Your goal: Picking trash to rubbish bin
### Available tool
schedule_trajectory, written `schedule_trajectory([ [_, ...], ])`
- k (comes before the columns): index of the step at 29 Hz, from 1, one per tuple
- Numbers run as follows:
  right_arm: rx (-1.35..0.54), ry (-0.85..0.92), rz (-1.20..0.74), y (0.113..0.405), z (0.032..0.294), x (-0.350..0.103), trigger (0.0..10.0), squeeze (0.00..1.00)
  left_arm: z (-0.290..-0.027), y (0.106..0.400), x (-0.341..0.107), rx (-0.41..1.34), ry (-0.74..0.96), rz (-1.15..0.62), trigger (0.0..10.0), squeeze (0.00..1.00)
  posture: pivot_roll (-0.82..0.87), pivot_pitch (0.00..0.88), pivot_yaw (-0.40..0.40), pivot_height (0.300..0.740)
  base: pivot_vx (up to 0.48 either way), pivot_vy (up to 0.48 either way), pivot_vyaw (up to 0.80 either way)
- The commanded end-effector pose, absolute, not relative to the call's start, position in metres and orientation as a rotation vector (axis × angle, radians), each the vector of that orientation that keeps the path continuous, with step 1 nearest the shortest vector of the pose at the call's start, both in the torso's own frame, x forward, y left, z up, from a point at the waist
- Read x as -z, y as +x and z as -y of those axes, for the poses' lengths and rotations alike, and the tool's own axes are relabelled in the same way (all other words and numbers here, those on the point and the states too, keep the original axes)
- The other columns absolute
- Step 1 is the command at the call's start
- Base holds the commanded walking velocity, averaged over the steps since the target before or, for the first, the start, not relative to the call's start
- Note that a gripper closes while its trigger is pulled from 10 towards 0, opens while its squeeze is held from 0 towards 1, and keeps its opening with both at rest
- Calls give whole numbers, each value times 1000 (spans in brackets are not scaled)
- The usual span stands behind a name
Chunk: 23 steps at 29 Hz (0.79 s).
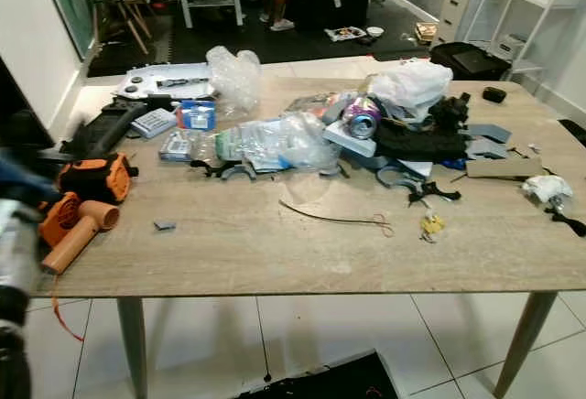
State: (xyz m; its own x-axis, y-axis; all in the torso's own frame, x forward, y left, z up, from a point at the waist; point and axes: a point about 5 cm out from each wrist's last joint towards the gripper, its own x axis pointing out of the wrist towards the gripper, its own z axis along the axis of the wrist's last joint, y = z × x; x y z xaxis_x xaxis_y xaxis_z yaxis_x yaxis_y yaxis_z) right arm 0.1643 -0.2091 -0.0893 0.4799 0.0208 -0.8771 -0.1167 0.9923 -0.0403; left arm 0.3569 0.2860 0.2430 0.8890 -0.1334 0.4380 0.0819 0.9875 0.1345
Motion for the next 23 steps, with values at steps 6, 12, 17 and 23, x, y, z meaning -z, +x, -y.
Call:
schedule_trajectory([
  [6,-75,-84,-1107,151,208,95,10000,0,-227,369,-226,306,261,407,10000,0,-95,204,18,740,0,0,0],
  [12,-74,-89,-1123,144,210,97,10000,0,-166,375,-220,489,444,416,10000,263,-93,226,20,740,0,0,0],
  [17,-73,-88,-1137,136,210,100,10000,0,-140,381,-221,540,563,420,10000,1000,-104,245,21,740,0,0,0],
  [23,-71,-91,-1146,130,213,101,10000,0,-130,385,-226,510,648,433,10000,1000,-118,264,17,740,0,0,0],
])
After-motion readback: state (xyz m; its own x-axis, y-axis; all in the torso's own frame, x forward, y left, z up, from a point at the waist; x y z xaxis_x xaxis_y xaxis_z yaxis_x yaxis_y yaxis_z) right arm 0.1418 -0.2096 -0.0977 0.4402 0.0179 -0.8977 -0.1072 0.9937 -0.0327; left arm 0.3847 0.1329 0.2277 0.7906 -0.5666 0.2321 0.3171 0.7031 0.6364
